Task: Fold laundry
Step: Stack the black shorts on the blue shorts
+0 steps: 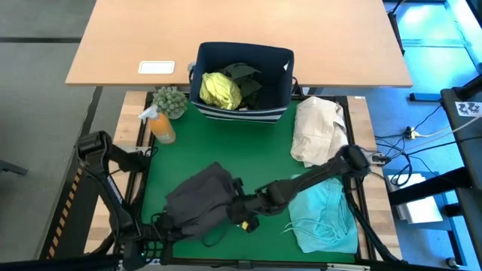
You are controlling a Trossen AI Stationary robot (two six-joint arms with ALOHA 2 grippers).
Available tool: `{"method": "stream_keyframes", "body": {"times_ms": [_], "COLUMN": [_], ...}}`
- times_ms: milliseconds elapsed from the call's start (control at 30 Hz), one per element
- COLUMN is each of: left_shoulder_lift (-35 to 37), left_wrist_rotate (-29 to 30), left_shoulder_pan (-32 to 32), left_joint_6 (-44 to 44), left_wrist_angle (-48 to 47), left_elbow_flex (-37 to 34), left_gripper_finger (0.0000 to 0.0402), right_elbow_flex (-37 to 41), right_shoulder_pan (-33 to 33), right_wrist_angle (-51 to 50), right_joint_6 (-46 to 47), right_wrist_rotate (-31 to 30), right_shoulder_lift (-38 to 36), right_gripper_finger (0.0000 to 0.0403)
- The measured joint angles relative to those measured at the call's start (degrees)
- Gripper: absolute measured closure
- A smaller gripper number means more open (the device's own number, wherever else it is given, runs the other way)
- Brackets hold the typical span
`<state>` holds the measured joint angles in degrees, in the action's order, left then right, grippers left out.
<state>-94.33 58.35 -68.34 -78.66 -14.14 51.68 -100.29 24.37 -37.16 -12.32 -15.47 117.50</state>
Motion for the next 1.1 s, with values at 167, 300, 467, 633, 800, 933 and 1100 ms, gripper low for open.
{"method": "stream_keyframes", "body": {"times_ms": [167,300,467,633,800,933,1100], "left_shoulder_lift": [4.0,6.7,7.7,7.7,7.7,7.7,7.7], "left_wrist_rotate": [-1.0,-4.2,-9.9,-14.4,-16.3,-17.4,-19.2], "left_shoulder_pan": [3.9,7.8,13.8,19.0,22.3,24.7,28.0], "left_joint_6": [12.3,22.2,33.7,44.4,54.4,59.4,61.3], "left_wrist_angle": [0.1,0.2,0.2,-0.2,-0.7,-1.4,-6.5], "left_elbow_flex": [2.6,4.9,8.6,13.3,18.8,22.3,25.4], "left_gripper_finger": [0.0364,0.0364,0.0364,0.0364,0.0364,0.0364,0.0364], "right_elbow_flex": [-0.1,0.0,0.0,0.0,0.0,0.0,0.0], "right_shoulder_pan": [2.6,4.9,7.7,9.8,10.6,10.7,11.3], "right_wrist_angle": [-6.6,-10.6,-16.0,-22.1,-25.9,-28.1,-28.8], "right_joint_6": [1.5,2.7,4.7,8.0,11.0,13.8,17.3], "right_wrist_rotate": [-1.3,-2.5,-4.0,-7.4,-8.5,-8.0,-2.8], "right_shoulder_lift": [-5.2,-9.5,-14.3,-18.4,-21.9,-24.8,-27.6], "right_gripper_finger": [0.0402,0.0402,0.0402,0.0402,0.0402,0.0402,0.0402]}}
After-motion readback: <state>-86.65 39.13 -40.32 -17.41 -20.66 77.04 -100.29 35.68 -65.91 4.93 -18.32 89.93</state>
